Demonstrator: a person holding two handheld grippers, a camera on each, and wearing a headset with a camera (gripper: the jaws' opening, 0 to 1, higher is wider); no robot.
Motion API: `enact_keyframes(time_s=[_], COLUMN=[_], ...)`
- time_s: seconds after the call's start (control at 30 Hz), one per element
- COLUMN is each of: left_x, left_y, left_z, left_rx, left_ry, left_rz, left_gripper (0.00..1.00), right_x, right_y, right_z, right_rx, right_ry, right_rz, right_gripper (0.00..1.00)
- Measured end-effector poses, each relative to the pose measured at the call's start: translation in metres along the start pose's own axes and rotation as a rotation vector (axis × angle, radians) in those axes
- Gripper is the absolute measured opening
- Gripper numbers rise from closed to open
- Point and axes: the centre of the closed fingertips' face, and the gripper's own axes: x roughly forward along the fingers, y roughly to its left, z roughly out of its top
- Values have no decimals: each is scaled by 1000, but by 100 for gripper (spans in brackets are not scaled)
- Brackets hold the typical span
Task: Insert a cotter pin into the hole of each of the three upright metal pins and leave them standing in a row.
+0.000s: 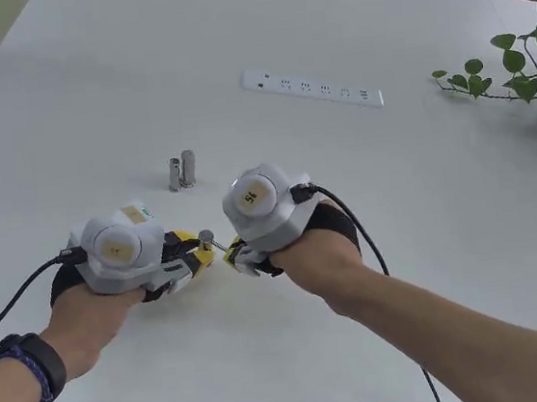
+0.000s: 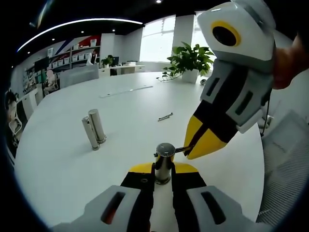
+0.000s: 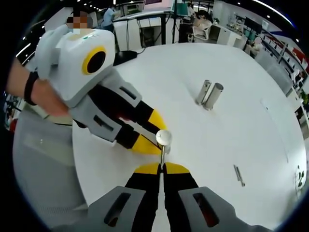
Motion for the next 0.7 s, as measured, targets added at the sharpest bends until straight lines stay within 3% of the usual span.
enact_keyframes(time_s=[0.7], left_x=[2], left_y=[0], left_z=[-2], left_rx=[1], left_ry=[0], left_rz=[-1], left_gripper=[11], right_x=[4], right_y=[-1], right_z=[12], right_rx=[9], right_ry=[-28], right_rz=[-3], right_gripper=[4])
